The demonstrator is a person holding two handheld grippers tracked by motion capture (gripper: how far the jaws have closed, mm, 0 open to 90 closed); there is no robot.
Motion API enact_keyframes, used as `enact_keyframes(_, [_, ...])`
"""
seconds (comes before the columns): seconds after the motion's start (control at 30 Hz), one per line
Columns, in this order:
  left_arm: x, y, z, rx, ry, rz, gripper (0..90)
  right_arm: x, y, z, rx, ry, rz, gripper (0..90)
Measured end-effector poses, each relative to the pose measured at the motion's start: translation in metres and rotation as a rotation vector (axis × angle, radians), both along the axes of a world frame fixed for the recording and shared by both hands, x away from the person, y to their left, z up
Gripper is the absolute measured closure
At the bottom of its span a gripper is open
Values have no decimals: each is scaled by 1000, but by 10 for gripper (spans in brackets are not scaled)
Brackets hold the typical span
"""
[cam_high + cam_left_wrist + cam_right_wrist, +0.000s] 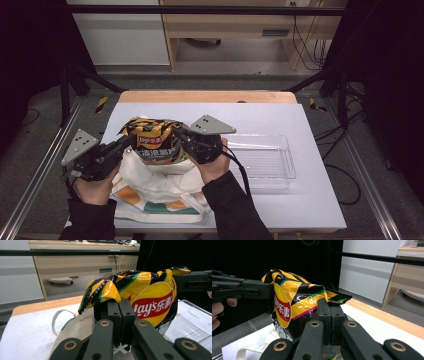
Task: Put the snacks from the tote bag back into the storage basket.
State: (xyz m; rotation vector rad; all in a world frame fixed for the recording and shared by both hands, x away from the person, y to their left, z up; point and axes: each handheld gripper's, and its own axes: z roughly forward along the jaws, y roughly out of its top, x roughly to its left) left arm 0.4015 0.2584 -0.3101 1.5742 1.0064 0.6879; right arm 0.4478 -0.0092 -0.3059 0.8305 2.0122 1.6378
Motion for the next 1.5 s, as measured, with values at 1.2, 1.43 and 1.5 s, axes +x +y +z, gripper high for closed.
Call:
enact_keyframes(1.2, [9, -59, 54, 3, -60, -79, 885, -8, -61, 53, 21, -68, -69, 898])
enact_keyframes(1.43, [14, -77, 54, 10, -59, -101, 884, -10, -79, 53, 16, -63, -96, 898])
enact_keyframes(1.5, [16, -82, 53, 11, -59, -108, 883, -11, -84, 53, 14, -62, -104, 898])
